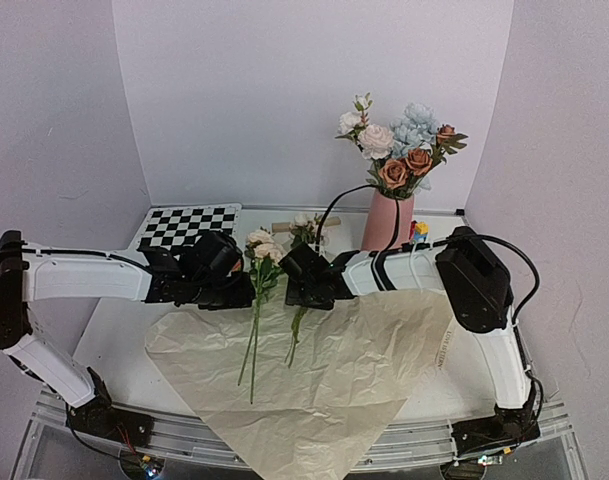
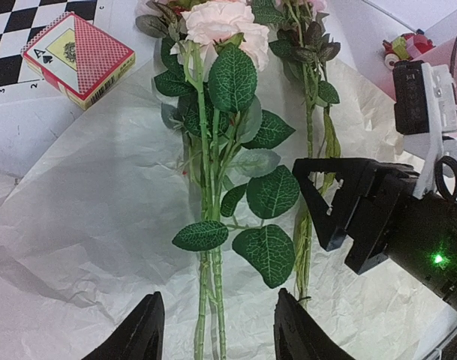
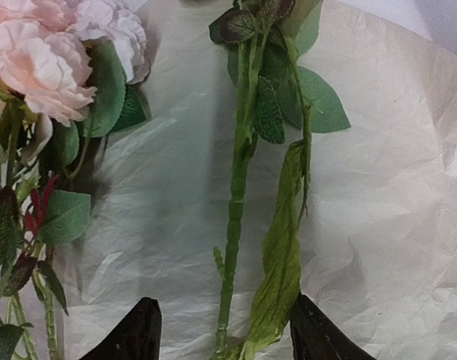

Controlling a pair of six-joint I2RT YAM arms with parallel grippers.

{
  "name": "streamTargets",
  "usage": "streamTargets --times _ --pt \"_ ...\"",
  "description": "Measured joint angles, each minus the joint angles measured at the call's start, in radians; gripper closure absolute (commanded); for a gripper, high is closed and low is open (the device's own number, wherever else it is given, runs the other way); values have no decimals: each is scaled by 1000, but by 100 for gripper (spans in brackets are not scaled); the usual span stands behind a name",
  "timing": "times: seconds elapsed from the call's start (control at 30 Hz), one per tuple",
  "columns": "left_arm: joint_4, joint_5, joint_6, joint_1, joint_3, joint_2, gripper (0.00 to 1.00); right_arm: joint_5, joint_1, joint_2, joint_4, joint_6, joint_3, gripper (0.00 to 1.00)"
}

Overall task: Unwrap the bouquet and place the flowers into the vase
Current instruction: Adjust the fake flower with the wrapping paper.

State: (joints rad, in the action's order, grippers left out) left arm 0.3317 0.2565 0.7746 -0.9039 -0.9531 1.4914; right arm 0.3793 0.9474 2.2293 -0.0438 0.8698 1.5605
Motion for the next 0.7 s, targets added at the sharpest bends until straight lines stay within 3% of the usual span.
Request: streamTargets --times 0.13,0.33,0.7 --pt "-1 -1 0 0 5 -2 49 13 -4 26 26 5 13 75" --pt "1 -4 0 0 25 -14 49 12 -6 27 43 9 16 94" --pt "4 -26 6 0 91 -133 49 56 68 -292 67 33 -172 100"
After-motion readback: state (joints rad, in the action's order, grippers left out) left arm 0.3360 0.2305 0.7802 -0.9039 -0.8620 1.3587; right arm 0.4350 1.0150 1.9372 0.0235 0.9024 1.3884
